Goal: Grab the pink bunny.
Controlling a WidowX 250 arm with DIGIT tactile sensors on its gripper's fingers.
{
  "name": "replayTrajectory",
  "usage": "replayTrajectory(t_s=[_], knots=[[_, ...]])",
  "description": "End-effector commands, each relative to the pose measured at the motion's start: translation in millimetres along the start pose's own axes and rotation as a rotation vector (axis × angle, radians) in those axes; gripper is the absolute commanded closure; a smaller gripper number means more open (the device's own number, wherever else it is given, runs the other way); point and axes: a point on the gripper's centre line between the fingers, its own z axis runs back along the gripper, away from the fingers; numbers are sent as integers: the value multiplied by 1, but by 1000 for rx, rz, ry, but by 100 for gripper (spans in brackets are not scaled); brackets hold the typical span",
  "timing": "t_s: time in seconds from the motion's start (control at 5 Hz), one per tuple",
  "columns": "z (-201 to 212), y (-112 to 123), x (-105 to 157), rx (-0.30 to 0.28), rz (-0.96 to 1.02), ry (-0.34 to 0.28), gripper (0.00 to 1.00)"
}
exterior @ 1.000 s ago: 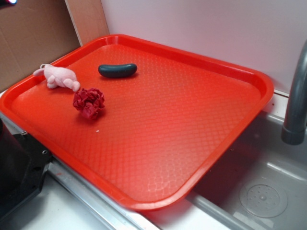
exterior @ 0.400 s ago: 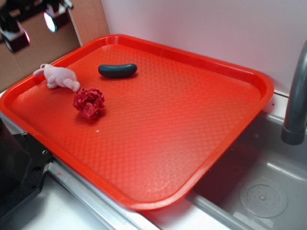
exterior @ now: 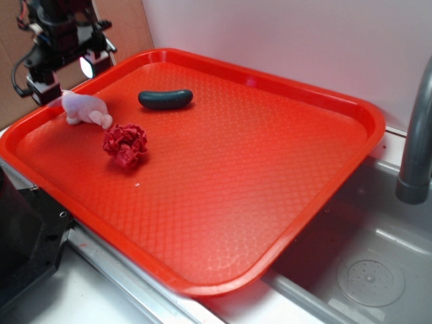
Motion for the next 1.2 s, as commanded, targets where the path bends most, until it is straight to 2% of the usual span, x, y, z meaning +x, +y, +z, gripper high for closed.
replayTrajectory(t_s=[0.0,0.2,0.4,0.6,0.8,1.0], knots=[[-20,-1,4,-6,10,-19,100],[-21,-4,0,-17,14,-20,100],[-7,-8,3,-42,-61,-6,100],[20,-14,9,-84,-211,38,100],[47,-21,12,-117,-450,92,100],[81,-25,-7,-217,-679,144,100]])
